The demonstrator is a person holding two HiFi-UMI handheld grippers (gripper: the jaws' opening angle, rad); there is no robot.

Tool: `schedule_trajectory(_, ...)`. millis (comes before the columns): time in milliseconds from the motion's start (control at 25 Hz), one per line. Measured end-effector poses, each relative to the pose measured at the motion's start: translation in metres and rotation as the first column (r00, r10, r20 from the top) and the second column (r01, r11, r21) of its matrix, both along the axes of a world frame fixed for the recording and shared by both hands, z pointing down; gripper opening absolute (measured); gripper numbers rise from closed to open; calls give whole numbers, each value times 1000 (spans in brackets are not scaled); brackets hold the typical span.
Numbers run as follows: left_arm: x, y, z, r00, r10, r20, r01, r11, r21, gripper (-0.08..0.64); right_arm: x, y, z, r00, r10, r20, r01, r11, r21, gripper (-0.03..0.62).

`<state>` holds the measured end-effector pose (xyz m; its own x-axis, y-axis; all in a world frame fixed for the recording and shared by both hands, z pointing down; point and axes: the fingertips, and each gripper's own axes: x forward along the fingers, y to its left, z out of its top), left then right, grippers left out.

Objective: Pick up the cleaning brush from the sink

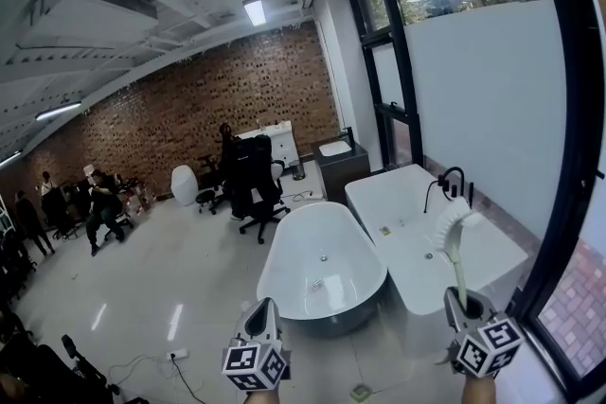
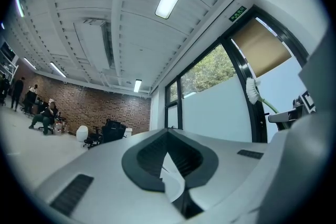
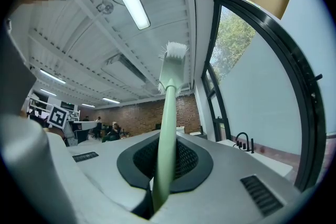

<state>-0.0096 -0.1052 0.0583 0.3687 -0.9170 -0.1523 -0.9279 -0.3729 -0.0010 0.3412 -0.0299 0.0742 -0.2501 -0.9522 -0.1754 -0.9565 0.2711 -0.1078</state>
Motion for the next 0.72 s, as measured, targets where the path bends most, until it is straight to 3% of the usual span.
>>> schedule_trajectory(560, 16, -2, 23, 999, 30, 39, -29, 999, -40, -8, 8, -2, 13, 999, 32, 4, -32, 999, -12, -18)
schedule_trajectory(720, 14, -8, 31, 998, 23, 60, -18, 997, -81, -8, 5, -12, 12, 998, 49, -36, -50, 998, -28, -18)
